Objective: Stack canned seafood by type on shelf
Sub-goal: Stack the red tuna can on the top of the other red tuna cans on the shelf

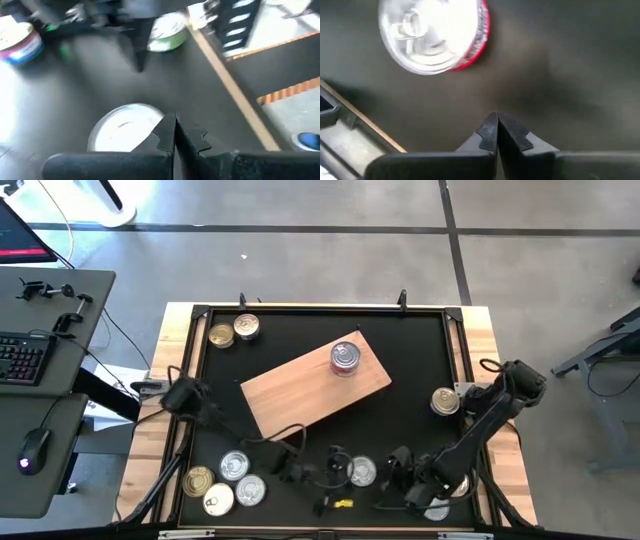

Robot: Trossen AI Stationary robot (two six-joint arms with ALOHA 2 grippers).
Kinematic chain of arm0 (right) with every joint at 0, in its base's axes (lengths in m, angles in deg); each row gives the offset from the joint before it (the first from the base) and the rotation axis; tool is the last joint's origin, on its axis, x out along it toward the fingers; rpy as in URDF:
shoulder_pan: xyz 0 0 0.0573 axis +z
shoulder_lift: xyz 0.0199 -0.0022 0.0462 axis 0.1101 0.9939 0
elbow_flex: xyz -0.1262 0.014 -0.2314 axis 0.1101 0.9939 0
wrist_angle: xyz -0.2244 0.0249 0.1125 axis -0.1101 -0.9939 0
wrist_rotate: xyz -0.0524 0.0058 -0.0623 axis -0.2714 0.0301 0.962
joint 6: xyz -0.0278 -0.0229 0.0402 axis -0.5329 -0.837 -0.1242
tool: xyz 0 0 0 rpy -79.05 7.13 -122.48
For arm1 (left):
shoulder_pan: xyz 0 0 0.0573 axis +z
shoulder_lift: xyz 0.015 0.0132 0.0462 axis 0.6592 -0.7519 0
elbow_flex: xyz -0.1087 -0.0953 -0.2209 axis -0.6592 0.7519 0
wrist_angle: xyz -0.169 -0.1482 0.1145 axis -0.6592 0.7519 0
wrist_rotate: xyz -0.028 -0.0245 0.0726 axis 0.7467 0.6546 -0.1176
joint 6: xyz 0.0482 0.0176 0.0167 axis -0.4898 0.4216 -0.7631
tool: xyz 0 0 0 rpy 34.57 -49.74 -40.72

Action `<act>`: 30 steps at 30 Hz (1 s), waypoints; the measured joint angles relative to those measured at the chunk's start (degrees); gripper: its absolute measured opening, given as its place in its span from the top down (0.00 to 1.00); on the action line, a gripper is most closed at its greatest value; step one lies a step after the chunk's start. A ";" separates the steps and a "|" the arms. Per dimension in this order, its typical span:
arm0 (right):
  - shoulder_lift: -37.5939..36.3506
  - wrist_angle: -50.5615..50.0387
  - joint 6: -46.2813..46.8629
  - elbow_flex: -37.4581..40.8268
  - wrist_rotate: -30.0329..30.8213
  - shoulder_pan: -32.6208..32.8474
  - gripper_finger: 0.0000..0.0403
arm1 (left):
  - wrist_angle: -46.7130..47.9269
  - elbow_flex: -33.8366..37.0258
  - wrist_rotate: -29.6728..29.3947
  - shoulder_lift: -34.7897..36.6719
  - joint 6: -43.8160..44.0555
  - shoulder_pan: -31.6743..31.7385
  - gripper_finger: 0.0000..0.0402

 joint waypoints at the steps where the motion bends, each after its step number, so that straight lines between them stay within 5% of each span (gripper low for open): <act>1: 0.00 2.71 0.87 1.86 0.02 -0.06 1.00 | 0.17 -0.45 -0.11 -0.95 -0.34 0.61 1.00; 6: -0.02 14.30 0.64 8.75 1.33 -1.53 1.00 | 0.80 -0.81 -0.31 -3.89 -1.38 2.68 1.00; 30: -1.93 17.35 -9.83 10.20 2.67 -7.87 1.00 | 8.50 -0.79 0.94 -4.35 0.28 3.45 1.00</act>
